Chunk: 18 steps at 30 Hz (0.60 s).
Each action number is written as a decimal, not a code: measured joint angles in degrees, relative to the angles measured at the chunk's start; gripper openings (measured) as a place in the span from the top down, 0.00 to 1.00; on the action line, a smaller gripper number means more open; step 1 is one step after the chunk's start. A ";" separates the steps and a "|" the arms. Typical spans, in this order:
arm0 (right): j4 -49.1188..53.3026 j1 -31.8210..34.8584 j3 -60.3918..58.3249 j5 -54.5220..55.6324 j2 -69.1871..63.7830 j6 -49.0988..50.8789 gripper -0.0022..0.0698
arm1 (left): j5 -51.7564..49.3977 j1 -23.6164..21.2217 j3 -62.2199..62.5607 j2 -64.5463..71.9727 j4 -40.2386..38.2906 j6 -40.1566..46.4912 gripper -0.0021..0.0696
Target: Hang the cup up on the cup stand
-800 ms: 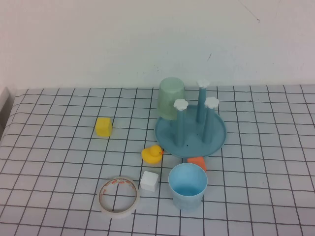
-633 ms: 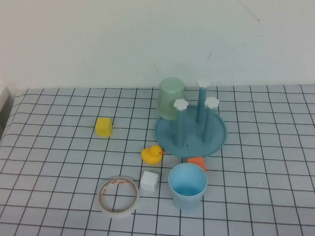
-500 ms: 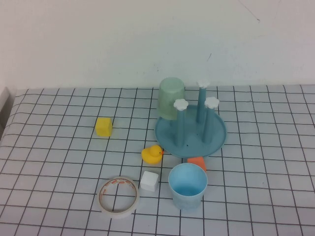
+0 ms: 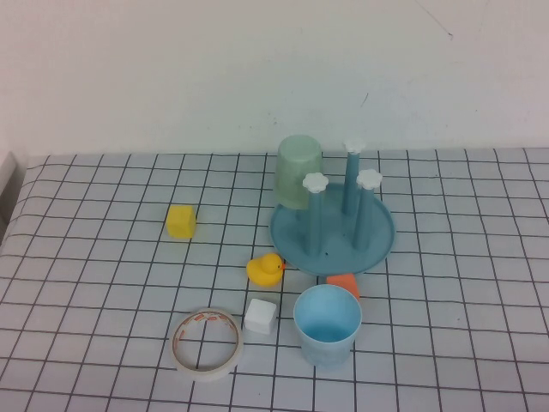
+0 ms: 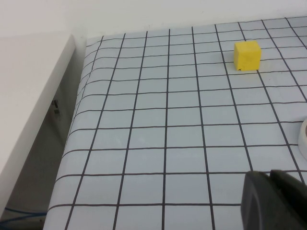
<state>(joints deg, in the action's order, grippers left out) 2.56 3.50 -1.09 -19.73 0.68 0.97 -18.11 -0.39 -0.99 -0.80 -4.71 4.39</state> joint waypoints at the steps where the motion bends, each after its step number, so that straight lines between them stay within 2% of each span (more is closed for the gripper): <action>1: 0.00 0.00 0.00 0.00 0.00 0.00 0.95 | 0.00 0.00 0.00 0.00 0.00 0.00 0.97; 14: -0.13 0.00 0.00 0.00 0.00 0.00 0.95 | 0.25 0.00 0.00 0.00 -0.25 -0.11 0.97; 18: -3.50 0.00 0.00 0.00 0.00 0.00 0.95 | 2.46 0.00 -0.11 0.00 -7.64 -2.78 0.97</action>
<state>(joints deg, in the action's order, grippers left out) -0.93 3.50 -1.09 -19.73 0.68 0.97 -15.65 -0.39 -1.11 -0.80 -12.35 1.61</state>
